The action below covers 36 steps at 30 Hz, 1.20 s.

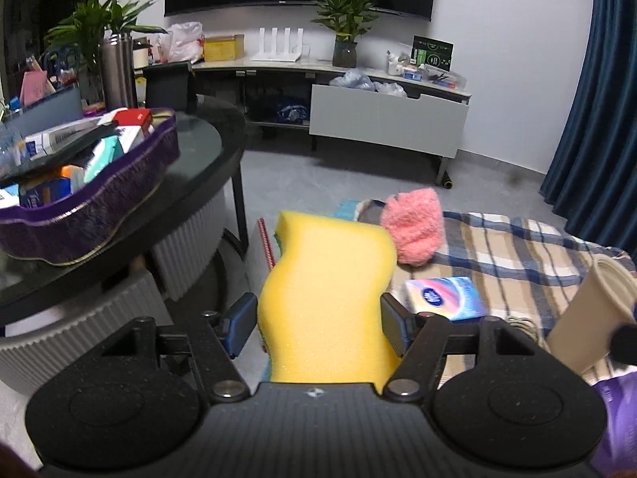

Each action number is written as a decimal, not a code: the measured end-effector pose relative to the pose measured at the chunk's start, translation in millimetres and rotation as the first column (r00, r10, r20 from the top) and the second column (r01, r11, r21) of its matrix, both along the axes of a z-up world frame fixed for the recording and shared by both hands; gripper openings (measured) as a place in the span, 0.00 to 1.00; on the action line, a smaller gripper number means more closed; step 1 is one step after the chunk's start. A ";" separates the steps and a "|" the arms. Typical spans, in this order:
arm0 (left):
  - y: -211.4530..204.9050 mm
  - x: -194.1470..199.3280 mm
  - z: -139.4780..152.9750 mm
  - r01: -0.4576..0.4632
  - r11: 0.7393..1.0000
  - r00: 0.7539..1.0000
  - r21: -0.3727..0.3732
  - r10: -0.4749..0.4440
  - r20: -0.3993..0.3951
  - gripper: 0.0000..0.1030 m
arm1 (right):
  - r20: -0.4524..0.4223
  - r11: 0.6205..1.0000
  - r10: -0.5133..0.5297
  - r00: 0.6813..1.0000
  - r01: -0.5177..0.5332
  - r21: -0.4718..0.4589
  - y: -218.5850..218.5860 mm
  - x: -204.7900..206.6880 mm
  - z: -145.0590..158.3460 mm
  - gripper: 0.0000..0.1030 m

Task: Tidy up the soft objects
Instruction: 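Grasp the blue tissue pack with the right tool while the left tool holds the sponge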

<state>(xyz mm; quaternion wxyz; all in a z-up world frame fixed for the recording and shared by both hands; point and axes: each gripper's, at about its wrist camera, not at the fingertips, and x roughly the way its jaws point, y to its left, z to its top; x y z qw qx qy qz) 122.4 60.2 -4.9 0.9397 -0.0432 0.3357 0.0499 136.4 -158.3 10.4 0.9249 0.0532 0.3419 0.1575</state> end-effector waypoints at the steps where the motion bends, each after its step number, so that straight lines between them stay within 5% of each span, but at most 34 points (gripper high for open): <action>1: 3.2 0.5 -1.7 -0.007 1.000 1.000 -0.005 0.007 0.000 0.65 | -0.003 1.000 -0.003 1.000 0.003 -0.004 7.7 6.4 -2.8 0.76; 14: 29.8 1.9 -6.6 -0.026 0.998 1.000 -0.062 0.027 0.010 0.65 | -0.181 0.997 -0.034 0.983 0.020 -0.079 78.0 107.9 -70.8 0.78; 26: 29.2 4.9 -10.7 -0.039 0.997 0.999 -0.072 0.039 0.003 0.65 | -0.275 0.972 -0.057 0.960 -0.009 -0.236 96.8 155.5 -109.2 0.86; 36: 21.6 -2.1 -6.2 -0.035 0.998 0.999 -0.051 0.036 0.026 0.65 | -0.149 0.986 -0.070 0.986 0.045 -0.160 79.5 110.8 -66.1 0.86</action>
